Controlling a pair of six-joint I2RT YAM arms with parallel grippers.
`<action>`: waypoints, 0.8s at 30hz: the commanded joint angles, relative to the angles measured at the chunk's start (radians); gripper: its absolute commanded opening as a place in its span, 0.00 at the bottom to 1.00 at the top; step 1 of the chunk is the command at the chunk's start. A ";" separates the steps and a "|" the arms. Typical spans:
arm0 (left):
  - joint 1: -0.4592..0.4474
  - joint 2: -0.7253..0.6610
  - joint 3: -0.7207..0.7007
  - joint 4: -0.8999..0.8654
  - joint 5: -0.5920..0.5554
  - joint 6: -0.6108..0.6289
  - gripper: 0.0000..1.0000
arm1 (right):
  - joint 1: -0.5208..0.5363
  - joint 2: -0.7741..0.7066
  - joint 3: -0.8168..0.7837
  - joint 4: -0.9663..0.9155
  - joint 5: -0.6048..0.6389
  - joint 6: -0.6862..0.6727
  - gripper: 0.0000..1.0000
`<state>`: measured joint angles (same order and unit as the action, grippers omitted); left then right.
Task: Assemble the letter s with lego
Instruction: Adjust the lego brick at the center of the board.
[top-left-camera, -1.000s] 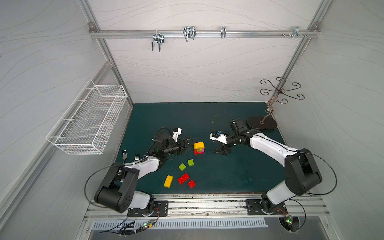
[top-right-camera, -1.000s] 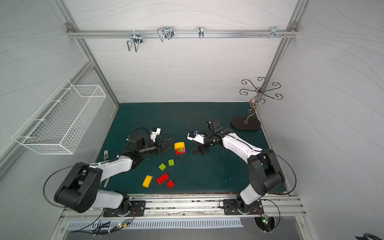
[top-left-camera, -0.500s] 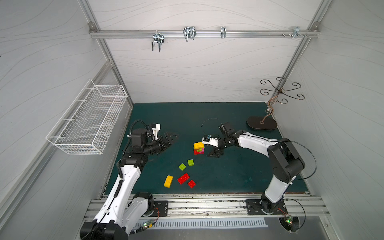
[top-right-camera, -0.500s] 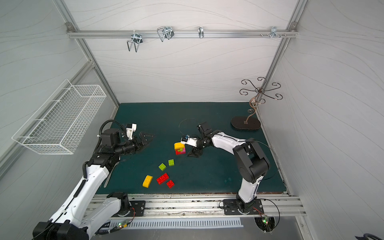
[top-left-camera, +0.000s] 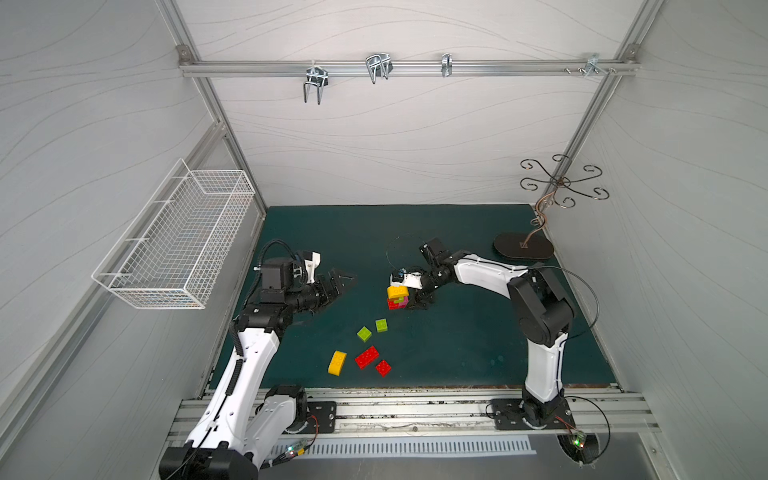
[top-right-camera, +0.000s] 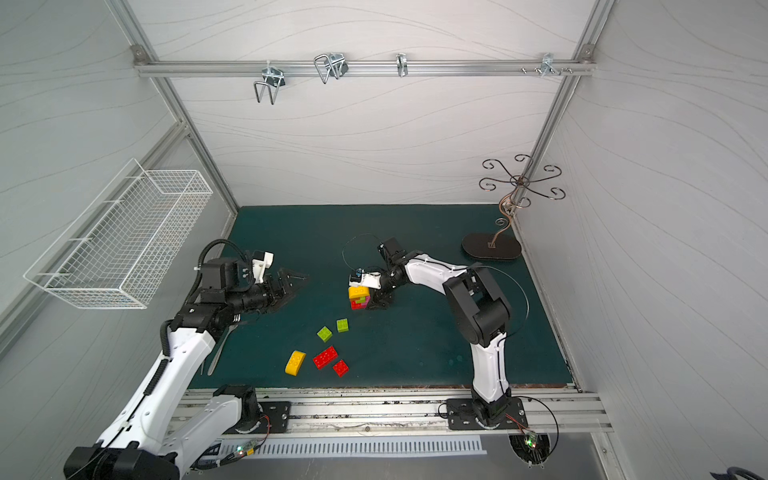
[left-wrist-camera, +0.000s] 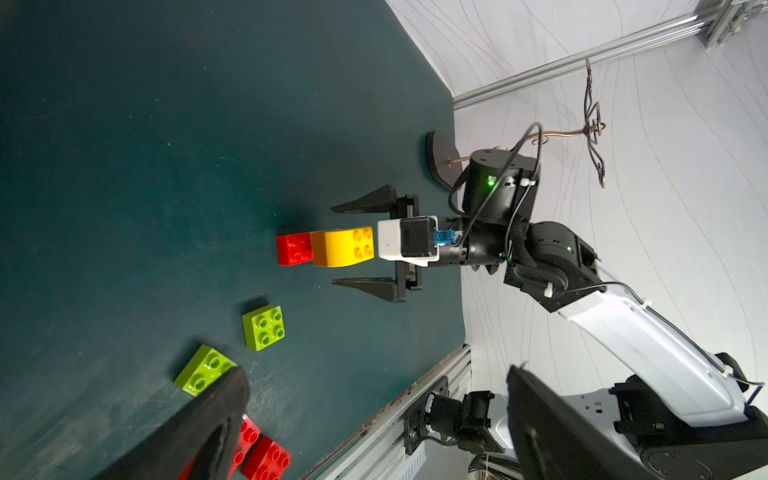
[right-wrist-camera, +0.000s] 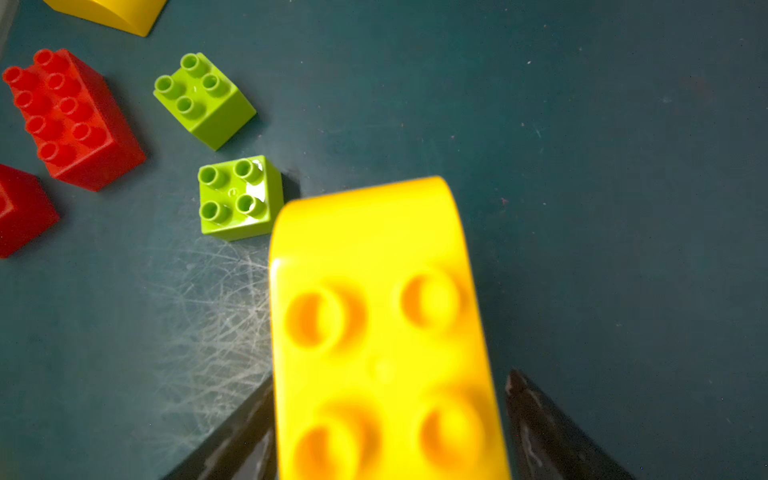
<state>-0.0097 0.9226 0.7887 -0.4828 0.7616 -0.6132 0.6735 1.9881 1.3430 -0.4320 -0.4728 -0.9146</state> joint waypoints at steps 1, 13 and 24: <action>0.010 -0.006 0.055 -0.025 0.002 0.045 0.99 | 0.026 0.024 0.019 -0.078 -0.005 -0.008 0.82; 0.016 -0.024 0.055 -0.053 0.005 0.063 0.99 | 0.054 -0.046 -0.070 -0.036 0.003 0.141 0.81; 0.016 -0.024 0.045 -0.031 0.015 0.055 0.99 | 0.053 -0.201 -0.319 0.366 0.080 0.440 0.84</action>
<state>0.0002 0.9092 0.8040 -0.5339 0.7620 -0.5777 0.7197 1.8355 1.0653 -0.2195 -0.4164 -0.5884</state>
